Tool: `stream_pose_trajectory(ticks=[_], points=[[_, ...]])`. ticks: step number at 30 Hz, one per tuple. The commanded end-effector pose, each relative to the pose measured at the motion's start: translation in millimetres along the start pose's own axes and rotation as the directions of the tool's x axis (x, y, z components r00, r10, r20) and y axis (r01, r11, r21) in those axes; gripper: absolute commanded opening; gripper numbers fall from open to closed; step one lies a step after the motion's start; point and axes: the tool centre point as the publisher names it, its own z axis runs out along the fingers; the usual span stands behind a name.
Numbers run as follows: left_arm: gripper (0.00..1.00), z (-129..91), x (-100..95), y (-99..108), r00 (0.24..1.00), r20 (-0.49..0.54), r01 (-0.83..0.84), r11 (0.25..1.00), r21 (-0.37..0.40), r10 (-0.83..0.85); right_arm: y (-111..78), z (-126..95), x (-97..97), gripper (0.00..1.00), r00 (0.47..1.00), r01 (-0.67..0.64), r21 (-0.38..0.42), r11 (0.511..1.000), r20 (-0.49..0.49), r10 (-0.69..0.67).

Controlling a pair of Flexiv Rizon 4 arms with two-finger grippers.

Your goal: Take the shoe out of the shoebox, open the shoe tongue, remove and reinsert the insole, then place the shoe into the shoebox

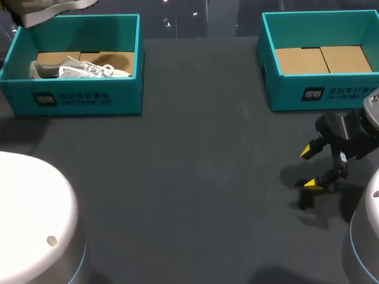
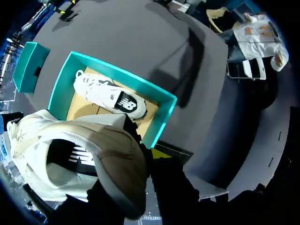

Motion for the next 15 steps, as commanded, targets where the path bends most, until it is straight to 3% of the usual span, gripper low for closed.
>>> stream_pose_trajectory(ticks=[1, 7, 15], points=[[0.00, -3, -1.7, 5, 0.994, -0.014, -0.105, 0.994, -0.006, 0.105, -0.4, 0, 1.3, 1.00, 1.000, 0.000, 0.002, 1.000, 0.002, 0.000], [0.00, -3, -1.7, 5, 0.994, -0.014, -0.105, 0.994, -0.006, 0.105, -0.4, 0, 1.3, 1.00, 1.000, 0.000, 0.002, 1.000, 0.002, 0.000], [0.00, 30, -13.8, 28, 0.971, -0.048, -0.238, 0.971, -0.037, 0.236, -0.4, 0, 1.3, 1.00, 1.000, 0.000, 0.002, 1.000, 0.002, 0.000]])
